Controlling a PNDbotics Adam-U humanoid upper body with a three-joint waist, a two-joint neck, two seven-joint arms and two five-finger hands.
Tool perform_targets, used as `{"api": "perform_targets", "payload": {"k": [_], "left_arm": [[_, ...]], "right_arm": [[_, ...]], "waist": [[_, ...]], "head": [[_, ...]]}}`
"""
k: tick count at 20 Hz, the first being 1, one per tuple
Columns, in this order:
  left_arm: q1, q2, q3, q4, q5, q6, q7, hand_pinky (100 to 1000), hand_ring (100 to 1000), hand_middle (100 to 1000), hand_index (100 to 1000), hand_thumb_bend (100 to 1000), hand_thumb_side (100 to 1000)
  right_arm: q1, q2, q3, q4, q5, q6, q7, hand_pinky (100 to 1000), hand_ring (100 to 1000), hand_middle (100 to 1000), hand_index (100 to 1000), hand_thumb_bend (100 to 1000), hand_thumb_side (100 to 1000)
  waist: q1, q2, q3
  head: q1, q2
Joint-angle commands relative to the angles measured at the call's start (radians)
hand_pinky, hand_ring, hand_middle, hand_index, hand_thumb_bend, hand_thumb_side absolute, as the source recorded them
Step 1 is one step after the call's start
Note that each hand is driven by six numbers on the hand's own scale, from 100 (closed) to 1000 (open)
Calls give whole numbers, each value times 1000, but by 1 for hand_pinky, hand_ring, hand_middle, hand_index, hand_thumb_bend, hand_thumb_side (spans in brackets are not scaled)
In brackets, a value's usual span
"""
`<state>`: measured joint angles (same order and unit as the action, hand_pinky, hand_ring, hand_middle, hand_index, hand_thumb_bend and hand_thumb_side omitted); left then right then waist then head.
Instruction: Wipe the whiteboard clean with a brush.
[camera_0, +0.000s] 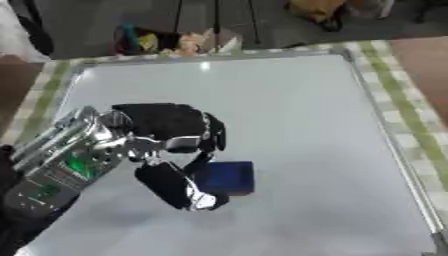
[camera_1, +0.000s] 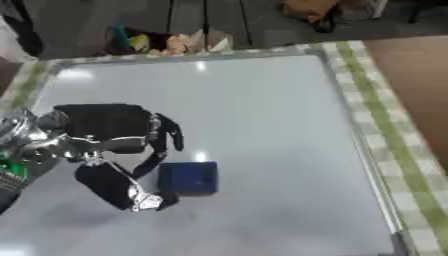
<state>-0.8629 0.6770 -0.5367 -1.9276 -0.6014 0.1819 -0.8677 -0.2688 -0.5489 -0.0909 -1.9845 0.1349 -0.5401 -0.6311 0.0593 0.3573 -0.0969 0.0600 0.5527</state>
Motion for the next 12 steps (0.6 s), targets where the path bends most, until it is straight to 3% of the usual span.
{"api": "perform_targets", "payload": {"k": [1,12], "left_arm": [[-9,10,35,-27,-21,6,-35,605,692,764,299,341,610],[-7,-13,26,-7,-56,7,-31,597,680,776,285,354,596]], "right_arm": [[-7,-10,-2,-15,8,-5,-8,714,688,569,768,100,783],[-10,-4,2,-15,13,-2,-6,715,687,567,769,100,785]], "waist": [[-4,-15,0],[-4,-9,-3]], "head": [[2,-3],[5,-10]]}}
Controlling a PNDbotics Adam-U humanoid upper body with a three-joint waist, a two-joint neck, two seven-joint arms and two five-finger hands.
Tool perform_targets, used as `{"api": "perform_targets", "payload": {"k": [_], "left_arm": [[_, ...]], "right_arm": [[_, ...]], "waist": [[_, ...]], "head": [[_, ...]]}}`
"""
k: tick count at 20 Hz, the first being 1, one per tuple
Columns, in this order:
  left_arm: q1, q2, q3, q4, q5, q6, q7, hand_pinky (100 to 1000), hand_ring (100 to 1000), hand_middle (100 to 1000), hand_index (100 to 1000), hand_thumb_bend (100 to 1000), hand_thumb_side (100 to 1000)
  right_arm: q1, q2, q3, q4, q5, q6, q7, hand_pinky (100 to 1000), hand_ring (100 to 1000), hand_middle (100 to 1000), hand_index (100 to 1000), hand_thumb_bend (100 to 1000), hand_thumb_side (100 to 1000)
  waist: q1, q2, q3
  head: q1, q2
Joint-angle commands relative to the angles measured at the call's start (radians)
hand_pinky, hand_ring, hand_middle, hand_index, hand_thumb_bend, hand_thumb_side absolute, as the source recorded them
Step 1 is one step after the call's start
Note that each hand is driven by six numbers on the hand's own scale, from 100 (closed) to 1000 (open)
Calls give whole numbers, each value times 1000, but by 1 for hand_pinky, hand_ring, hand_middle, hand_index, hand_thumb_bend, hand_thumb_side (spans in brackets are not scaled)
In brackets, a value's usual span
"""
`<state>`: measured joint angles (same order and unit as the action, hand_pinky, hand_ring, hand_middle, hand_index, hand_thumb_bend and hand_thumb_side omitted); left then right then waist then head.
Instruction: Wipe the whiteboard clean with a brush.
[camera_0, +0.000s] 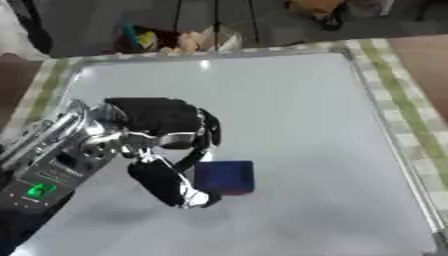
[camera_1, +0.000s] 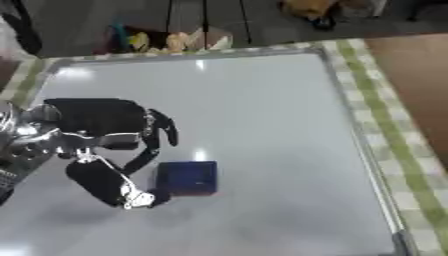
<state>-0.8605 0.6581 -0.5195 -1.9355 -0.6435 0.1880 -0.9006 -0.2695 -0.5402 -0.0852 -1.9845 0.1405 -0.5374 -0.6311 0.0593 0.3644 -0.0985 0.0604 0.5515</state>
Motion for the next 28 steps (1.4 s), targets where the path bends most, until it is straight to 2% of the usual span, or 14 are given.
{"api": "perform_targets", "payload": {"k": [1,13,23,28], "left_arm": [[-9,2,6,8,-19,0,5,597,680,776,285,354,596],[-8,-28,-11,88,-68,-18,54,594,672,753,277,351,585],[-13,-35,-18,79,-42,-29,44,588,665,749,260,382,575],[-11,-48,-21,94,-57,-30,73,564,638,732,247,383,555]], "right_arm": [[-9,-12,-4,-15,8,-5,-6,715,687,567,769,100,785],[-14,-7,1,-15,8,-2,0,718,687,565,770,100,787],[-15,-4,3,-15,8,4,4,721,687,563,771,100,789],[-16,-1,5,-15,6,6,8,722,687,563,772,100,789]], "waist": [[-3,-16,-2],[-2,-10,-2],[-2,-9,-1],[-2,-10,-3]], "head": [[5,-9],[7,-16],[6,-19],[7,-23]]}}
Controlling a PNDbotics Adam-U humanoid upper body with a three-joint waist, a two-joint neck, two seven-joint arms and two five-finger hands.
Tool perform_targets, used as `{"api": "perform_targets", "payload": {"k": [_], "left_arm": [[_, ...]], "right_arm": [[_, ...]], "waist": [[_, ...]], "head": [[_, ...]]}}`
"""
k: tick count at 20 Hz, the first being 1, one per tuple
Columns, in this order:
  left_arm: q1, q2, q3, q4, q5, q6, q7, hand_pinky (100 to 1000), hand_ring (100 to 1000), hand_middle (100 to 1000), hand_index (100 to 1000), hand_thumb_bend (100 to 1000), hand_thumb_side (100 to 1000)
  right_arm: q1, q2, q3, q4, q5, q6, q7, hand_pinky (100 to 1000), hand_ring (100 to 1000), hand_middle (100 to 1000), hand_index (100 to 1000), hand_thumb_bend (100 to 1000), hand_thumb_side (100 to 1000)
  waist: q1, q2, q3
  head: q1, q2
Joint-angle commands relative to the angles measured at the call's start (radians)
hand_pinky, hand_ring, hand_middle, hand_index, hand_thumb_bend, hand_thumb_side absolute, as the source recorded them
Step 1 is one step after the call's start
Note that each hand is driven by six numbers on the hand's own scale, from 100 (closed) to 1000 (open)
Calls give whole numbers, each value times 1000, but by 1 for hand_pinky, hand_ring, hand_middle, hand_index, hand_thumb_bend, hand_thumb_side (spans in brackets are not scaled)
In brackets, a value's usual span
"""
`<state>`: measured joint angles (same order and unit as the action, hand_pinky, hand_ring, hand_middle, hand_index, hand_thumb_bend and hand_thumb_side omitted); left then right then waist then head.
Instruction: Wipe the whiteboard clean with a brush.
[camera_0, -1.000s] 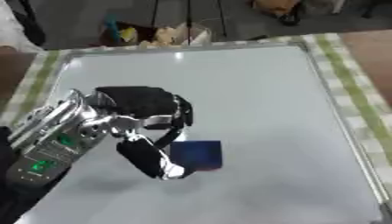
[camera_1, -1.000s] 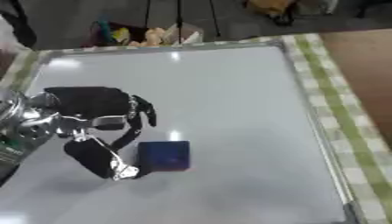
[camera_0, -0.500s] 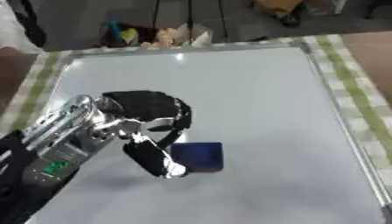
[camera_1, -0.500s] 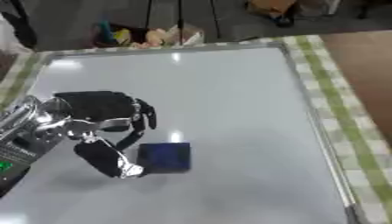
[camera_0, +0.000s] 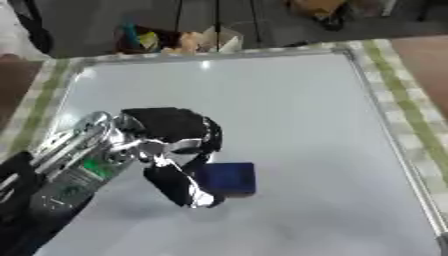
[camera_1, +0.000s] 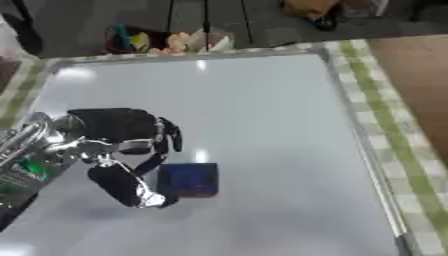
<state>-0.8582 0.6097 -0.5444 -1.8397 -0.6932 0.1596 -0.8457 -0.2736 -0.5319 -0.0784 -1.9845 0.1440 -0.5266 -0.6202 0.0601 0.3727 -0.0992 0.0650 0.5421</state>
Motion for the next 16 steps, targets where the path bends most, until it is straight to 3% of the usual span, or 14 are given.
{"api": "perform_targets", "payload": {"k": [1,16], "left_arm": [[-12,-4,2,6,-16,-2,30,561,634,724,242,376,547],[6,-55,-23,129,-108,-53,135,553,635,725,225,370,520]], "right_arm": [[-12,-9,-2,-15,2,-5,-3,722,687,562,772,100,790],[-13,-3,-1,-15,2,-5,1,724,687,561,773,100,793]], "waist": [[-3,-18,-2],[-5,-14,-6]], "head": [[3,-14],[5,-18]]}}
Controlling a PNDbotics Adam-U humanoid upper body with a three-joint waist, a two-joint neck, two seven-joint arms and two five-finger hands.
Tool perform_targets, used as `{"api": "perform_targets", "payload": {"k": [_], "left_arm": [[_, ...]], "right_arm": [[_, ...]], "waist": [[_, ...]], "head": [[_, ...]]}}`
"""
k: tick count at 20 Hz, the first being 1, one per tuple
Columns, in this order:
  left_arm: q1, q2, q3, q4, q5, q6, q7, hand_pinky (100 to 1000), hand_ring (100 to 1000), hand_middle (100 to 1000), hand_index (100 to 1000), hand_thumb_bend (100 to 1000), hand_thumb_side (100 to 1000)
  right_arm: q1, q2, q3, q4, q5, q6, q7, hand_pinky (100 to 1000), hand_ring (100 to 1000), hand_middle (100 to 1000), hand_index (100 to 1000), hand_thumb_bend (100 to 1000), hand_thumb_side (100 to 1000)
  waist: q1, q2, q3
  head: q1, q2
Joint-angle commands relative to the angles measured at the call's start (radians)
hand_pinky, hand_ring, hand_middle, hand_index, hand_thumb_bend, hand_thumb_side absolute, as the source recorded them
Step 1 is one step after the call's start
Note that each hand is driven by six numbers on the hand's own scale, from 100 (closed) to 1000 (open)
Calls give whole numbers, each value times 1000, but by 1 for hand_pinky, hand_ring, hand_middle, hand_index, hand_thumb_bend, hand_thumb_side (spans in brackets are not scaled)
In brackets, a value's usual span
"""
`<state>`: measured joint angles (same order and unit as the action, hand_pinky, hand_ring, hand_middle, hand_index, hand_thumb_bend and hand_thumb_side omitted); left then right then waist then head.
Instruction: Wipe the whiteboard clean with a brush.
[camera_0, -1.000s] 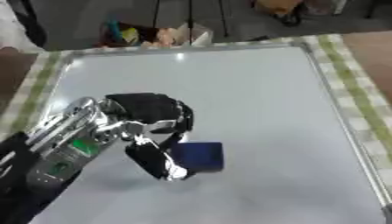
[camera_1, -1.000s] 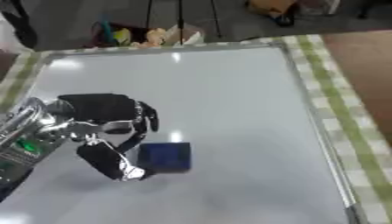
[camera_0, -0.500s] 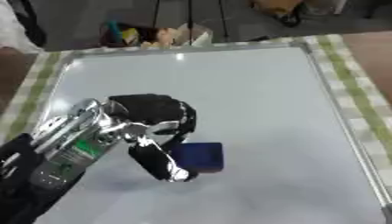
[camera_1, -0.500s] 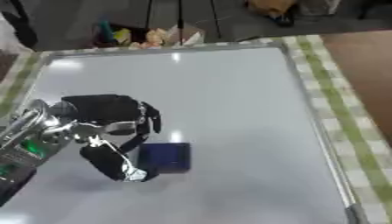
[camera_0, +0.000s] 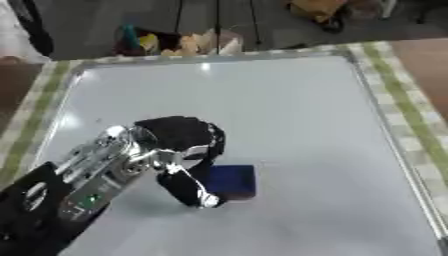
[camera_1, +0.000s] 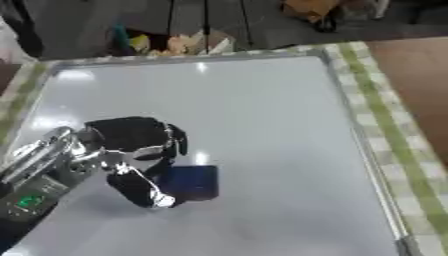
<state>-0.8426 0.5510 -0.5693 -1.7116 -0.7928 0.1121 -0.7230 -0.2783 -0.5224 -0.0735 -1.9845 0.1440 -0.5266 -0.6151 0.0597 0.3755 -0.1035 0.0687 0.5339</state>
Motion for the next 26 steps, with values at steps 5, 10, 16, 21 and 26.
{"api": "perform_targets", "payload": {"k": [5,10,16,21,26], "left_arm": [[-7,1,-1,6,-5,-12,25,525,625,699,207,374,490],[-3,-4,-3,7,20,-7,47,503,607,679,196,364,494],[-3,-7,-6,-1,58,9,85,481,590,657,194,350,492],[2,-13,-6,17,60,18,112,467,583,679,196,338,486],[6,-23,-10,40,64,18,139,460,576,649,192,336,476]], "right_arm": [[-8,-10,-5,-15,3,-5,-3,725,687,560,774,100,795],[-7,-8,-4,-15,5,-3,-1,727,687,559,774,100,796],[-7,-5,-1,-15,7,-1,2,728,687,558,775,100,796],[-7,-3,-1,-15,7,-2,3,729,686,558,775,100,798],[-9,-3,0,-15,7,-4,4,730,687,558,776,100,799]], "waist": [[-6,-15,-1],[-6,-15,0],[-6,-14,0],[-6,-13,0],[-7,-11,2]], "head": [[1,-10],[0,-12],[0,-13],[-1,-15],[-1,-16]]}}
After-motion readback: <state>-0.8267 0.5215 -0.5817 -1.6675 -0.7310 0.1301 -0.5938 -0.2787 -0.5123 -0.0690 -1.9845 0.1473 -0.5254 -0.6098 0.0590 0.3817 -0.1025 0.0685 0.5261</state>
